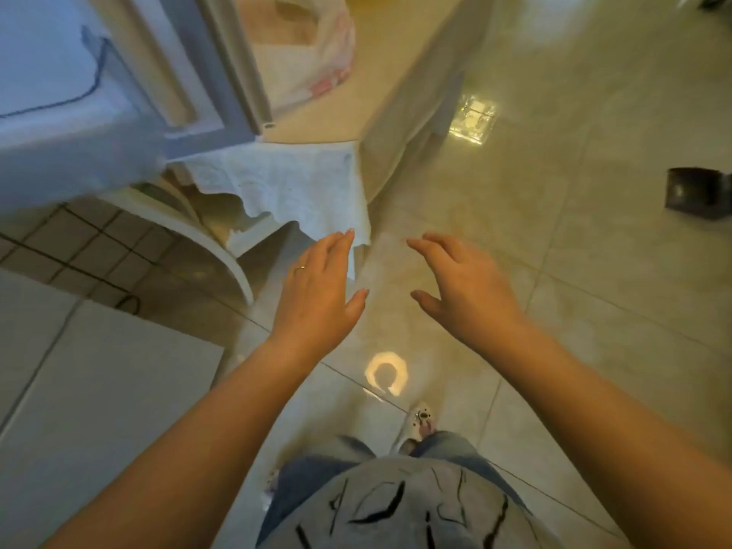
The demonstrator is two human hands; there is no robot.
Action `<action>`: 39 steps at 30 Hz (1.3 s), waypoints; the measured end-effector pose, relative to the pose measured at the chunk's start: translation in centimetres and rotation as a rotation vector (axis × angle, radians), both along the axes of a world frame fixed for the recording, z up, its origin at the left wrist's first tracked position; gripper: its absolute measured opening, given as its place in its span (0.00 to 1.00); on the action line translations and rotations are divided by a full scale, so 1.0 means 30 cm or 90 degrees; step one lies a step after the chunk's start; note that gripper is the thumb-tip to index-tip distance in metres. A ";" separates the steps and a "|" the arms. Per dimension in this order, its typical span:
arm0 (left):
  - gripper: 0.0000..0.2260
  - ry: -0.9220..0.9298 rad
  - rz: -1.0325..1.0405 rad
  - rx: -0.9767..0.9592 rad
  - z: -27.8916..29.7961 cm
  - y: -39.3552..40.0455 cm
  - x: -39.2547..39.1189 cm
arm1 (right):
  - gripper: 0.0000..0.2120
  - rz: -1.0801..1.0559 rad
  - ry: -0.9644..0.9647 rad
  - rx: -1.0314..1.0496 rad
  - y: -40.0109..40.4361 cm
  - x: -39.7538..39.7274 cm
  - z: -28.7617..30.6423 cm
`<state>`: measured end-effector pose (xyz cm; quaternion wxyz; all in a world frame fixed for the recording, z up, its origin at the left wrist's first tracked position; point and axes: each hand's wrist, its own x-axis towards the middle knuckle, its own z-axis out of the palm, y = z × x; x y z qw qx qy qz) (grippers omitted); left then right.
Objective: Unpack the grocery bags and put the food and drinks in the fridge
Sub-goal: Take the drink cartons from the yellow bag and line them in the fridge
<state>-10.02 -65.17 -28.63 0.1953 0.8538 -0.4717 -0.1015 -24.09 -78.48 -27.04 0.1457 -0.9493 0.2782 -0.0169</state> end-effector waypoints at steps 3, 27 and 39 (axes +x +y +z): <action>0.32 -0.011 -0.037 0.008 -0.006 -0.188 -0.048 | 0.32 -0.027 0.016 -0.005 -0.178 -0.070 -0.011; 0.34 0.028 -0.045 0.008 -0.079 -1.718 0.593 | 0.33 -0.065 0.002 0.007 -1.661 0.492 -0.016; 0.37 0.024 0.199 -0.026 -0.058 -2.420 0.939 | 0.38 0.143 -0.053 0.012 -2.530 0.990 -0.028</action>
